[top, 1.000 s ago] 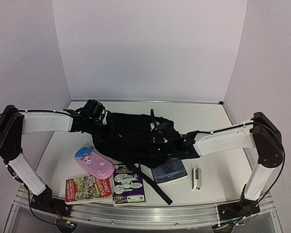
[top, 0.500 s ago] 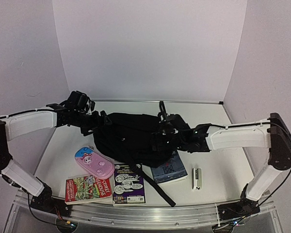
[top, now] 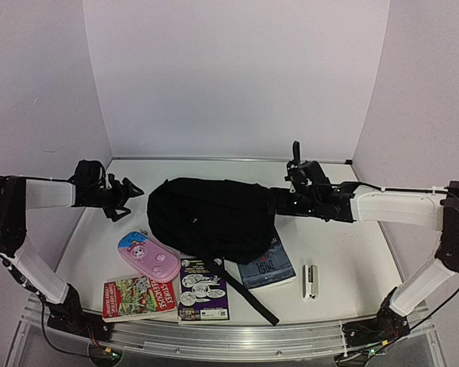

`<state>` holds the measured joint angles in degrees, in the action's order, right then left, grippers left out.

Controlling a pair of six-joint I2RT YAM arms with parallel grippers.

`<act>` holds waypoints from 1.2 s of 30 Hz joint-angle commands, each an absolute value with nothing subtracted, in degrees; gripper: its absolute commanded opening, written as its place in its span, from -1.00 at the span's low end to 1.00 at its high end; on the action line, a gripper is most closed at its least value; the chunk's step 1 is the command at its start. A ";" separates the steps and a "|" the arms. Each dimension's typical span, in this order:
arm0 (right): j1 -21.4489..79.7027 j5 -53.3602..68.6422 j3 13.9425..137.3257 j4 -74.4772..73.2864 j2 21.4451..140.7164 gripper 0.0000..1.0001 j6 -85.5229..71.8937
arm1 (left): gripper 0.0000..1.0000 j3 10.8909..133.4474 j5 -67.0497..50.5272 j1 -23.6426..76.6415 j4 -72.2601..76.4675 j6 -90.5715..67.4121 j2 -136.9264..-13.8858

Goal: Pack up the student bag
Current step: Zip the student bag at the center of the board, then pick up the student bag at the center of the board.

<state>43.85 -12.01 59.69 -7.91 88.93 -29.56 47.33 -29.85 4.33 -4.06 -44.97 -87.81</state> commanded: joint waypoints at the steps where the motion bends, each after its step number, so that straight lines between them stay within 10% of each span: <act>1: 43.30 -10.51 57.60 -7.85 83.91 0.76 -30.86 | 0.59 49.06 -37.39 4.24 4.89 -43.34 -92.77; 17: 43.10 -8.50 56.96 -7.12 81.39 0.76 -31.35 | 0.05 54.75 -44.13 4.36 10.35 -43.09 -109.12; 27: 43.03 -9.32 56.54 -7.12 80.12 0.75 -31.45 | -0.97 55.71 -49.05 4.31 21.85 -48.65 -107.13; 36: 42.99 -10.27 56.25 -7.21 79.00 0.74 -31.38 | -1.00 68.81 -33.54 2.90 -1.98 -33.00 -86.25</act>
<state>43.37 -8.70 56.45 -8.20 81.20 -31.14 56.99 -43.06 4.03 6.38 -44.21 -99.91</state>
